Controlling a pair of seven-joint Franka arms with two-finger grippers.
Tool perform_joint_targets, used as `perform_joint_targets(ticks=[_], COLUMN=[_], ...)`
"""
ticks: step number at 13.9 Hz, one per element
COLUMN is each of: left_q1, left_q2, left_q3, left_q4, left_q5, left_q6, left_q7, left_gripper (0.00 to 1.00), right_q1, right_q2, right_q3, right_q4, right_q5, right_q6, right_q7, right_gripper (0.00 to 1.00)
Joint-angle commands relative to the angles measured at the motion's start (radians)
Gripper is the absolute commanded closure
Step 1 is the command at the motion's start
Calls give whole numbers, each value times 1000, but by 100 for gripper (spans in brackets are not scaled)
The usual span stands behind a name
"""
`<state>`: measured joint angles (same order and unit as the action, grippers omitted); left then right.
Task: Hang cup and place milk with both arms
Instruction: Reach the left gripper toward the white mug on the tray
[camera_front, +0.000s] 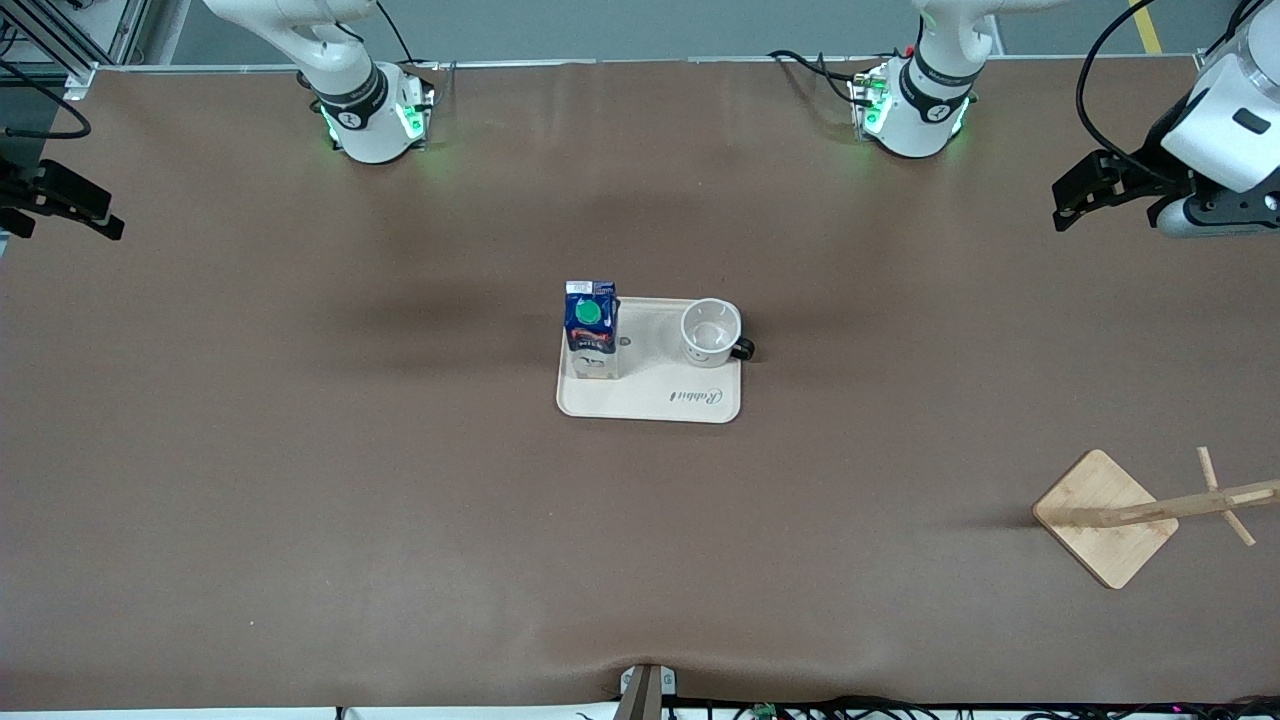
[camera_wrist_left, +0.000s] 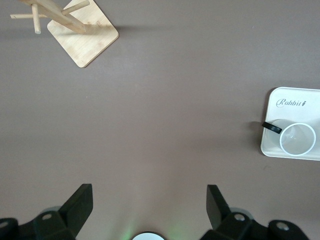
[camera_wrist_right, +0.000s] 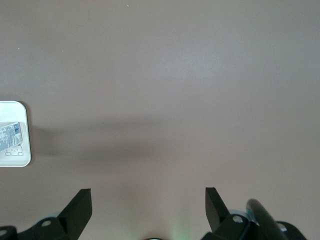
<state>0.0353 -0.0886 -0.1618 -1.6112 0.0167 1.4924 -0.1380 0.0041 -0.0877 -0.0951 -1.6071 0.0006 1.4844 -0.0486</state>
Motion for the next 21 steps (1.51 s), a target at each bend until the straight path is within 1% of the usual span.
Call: perform_joint_targets(ticks=[1,4,5,6,7,9,11,13,16,18,19,21], left_q1=[6,6,3,0,-1,-9,-29,-32,-32,-32,-32,-38], left_q2=[10,15,30,41,59,66,90,87,93,93,95,124], left_q3=[-2,-4,-4,-4,-7,-19,-34,-45,-143,-206,-226,-270], left_q4=[27,30,37,71,74,48,22,-45,-125,-218,-257,-323], left_q5=[-9,-12,-12,-6,-4,-14,-30,-76,-77,-77,-77,-75], left_q6=[-21,-20,-21,-21,-29,-53,-47,12,107,225,291,397], left_q7=[4,14,9,6,9,-5,-11,-73,-237,-363,-415,-503], left_gripper=[0,0,0,0,0,0,0,0,0,0,0,0], right_q1=[-1,-3,-3,-3,-3,-4,-6,-7,-7,-7,-7,-9], right_q2=[-15,-14,-12,-12,-12,-9,-7,-7,-7,-6,-6,-6], right_q3=[3,2,2,2,2,2,2,2,2,2,0,0], right_q4=[-1,-1,1,1,1,1,1,1,1,1,1,1], right_q5=[-19,-17,-19,-19,-17,-17,-19,-17,-17,-19,-19,-19], right_q6=[-9,-9,-9,-9,-9,-9,-9,-7,-7,-7,-7,-7], right_q7=[-7,-8,-8,-8,-8,-8,-7,-10,-10,-10,-10,-10], right_gripper=[0,0,0,0,0,0,0,0,0,0,0,0])
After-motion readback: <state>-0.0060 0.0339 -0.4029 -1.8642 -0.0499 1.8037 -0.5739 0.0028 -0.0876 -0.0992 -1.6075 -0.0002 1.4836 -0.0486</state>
